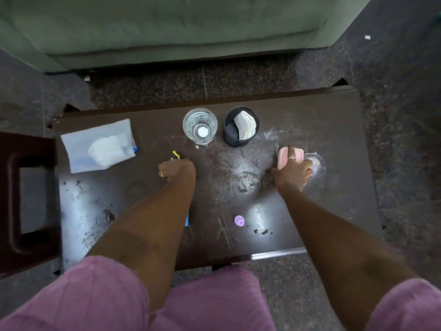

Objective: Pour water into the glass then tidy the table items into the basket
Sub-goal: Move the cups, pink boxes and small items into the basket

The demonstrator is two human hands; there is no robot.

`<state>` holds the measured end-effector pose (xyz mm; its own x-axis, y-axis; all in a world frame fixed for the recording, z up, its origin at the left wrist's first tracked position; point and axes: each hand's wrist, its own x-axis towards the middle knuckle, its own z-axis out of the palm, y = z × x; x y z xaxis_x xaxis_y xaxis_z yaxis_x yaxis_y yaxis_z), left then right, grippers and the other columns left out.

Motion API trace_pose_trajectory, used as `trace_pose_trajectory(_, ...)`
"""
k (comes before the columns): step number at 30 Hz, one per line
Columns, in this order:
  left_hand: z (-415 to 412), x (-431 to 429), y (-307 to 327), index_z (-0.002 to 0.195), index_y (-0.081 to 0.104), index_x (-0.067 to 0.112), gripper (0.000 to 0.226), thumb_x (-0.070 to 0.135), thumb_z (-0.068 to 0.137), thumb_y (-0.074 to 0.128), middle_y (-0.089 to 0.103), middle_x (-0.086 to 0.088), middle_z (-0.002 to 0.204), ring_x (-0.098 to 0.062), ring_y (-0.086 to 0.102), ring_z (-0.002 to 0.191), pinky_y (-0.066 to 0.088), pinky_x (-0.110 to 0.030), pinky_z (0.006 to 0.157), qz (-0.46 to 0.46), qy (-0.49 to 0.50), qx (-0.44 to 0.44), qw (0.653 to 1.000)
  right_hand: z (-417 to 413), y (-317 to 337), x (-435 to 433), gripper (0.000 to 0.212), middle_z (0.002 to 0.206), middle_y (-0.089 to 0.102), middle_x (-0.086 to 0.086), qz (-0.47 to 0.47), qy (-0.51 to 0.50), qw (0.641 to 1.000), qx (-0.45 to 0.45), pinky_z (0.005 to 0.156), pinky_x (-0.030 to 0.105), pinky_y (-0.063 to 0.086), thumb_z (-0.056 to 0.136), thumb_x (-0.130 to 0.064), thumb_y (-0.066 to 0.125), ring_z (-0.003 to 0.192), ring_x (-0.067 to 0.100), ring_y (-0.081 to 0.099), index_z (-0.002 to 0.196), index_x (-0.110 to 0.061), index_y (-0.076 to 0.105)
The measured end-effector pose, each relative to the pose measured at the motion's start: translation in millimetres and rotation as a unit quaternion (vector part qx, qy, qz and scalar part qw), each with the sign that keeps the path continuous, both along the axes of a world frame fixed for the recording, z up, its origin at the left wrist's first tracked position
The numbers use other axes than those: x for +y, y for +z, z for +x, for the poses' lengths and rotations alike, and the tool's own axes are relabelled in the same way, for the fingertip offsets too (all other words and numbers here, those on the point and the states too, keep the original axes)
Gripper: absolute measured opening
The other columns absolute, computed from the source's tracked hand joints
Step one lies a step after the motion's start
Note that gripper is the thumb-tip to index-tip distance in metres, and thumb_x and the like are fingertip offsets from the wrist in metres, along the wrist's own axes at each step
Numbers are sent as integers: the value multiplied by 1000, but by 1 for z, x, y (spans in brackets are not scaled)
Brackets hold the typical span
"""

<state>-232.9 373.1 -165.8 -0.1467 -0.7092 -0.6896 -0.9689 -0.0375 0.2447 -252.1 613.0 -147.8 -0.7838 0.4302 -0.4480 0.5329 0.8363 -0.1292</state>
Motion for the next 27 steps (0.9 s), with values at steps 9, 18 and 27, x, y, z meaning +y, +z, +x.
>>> trace_pose_trajectory(9,13,-29,26,113,50,-7,41,7,77,66,59,-24,117,-32,59,108,44,-33,87,9,63,165,984,80,13,-86,77,123,41,21,-41,217,974,55,92,48,42,69,-24,73,109,41,42,138,-26,40)
trace_pose_trajectory(18,69,-173,86,133,38,13,58,23,81,62,62,-19,119,-35,57,110,45,-36,90,-58,148,234,959,111,27,-236,84,117,48,25,-130,430,891,62,90,46,44,61,-27,72,101,44,48,140,-22,43)
trace_pose_trajectory(27,165,-357,147,126,48,16,49,18,80,62,67,-12,115,-31,61,105,43,-33,86,-283,239,313,874,120,90,-457,81,130,44,25,-342,470,805,121,103,42,36,62,-11,75,119,40,43,135,1,41)
